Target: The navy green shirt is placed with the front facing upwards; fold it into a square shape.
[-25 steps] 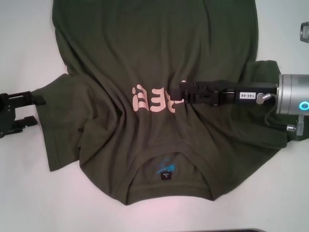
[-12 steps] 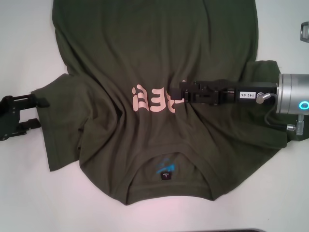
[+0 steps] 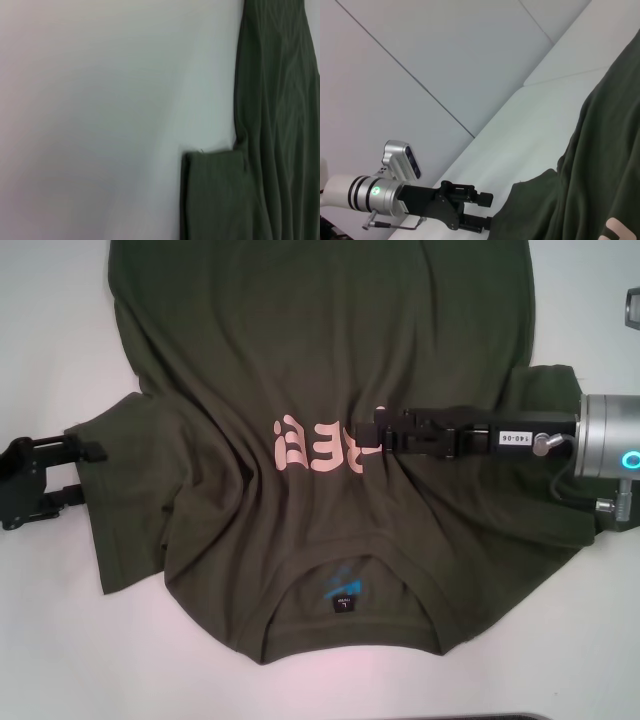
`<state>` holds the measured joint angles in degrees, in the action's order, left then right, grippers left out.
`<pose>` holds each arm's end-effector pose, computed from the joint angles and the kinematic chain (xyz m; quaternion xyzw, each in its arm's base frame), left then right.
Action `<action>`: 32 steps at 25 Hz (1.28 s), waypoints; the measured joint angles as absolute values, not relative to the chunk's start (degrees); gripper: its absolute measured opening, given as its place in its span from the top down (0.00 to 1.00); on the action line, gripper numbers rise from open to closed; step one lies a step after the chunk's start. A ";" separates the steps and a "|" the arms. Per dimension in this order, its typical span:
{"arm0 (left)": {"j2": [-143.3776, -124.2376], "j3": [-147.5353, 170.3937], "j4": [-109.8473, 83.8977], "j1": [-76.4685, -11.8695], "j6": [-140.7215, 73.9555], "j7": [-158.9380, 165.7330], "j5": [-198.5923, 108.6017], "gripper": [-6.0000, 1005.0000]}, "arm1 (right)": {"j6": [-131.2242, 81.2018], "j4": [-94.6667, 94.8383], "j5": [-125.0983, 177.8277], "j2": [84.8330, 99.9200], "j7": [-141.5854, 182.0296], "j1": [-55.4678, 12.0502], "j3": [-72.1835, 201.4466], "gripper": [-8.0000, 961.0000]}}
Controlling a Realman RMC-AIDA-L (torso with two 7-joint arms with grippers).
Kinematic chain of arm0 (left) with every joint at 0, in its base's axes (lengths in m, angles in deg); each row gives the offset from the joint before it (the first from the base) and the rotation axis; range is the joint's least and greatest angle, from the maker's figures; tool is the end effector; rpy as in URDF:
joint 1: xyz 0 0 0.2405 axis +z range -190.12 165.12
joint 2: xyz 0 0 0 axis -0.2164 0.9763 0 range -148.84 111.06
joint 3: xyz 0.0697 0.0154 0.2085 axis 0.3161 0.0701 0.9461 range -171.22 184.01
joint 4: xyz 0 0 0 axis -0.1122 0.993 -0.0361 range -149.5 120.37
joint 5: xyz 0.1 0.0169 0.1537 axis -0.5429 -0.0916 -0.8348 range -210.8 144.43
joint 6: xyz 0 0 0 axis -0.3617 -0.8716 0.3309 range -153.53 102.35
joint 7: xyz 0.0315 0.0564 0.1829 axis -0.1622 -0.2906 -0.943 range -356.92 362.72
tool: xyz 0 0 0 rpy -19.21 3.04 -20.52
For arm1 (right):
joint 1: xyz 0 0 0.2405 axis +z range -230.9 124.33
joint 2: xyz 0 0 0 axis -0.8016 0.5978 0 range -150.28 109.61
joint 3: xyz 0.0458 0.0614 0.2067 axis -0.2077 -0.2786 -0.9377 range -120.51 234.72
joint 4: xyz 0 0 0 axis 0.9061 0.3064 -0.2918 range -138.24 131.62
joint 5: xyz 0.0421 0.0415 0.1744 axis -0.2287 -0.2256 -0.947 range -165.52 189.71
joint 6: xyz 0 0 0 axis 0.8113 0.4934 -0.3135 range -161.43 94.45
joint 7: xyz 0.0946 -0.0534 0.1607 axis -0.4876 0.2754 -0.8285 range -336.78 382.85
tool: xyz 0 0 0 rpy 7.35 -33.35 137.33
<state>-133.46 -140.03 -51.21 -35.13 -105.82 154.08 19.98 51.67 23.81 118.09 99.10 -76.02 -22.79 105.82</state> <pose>-0.3111 0.2903 -0.0005 -0.5584 -0.7933 -0.2120 0.1178 0.1917 0.2936 -0.0637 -0.8610 0.4248 0.2782 0.0291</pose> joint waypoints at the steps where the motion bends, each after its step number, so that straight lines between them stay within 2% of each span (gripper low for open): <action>1: -133.53 -140.03 -51.21 -35.18 -105.82 154.08 19.98 0.30 | 51.67 23.81 118.09 99.10 -76.02 -22.79 105.82 0.24; 21: -133.57 -135.36 -51.11 -38.53 -109.21 153.08 19.95 0.31 | 51.68 23.64 117.85 98.68 -76.25 -23.63 105.64 0.24; 26: -133.42 -134.47 -51.41 -38.69 -109.63 154.02 19.16 0.49 | 51.76 23.57 117.85 98.55 -76.38 -23.92 104.69 0.24; 32: -133.40 -134.74 -51.65 -38.59 -109.99 154.15 18.75 0.77 | 51.77 23.46 117.98 98.48 -76.51 -23.91 104.65 0.24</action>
<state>-133.40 -134.74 -51.65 -38.59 -109.99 154.15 18.75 51.77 23.46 117.98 98.48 -76.51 -23.91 104.65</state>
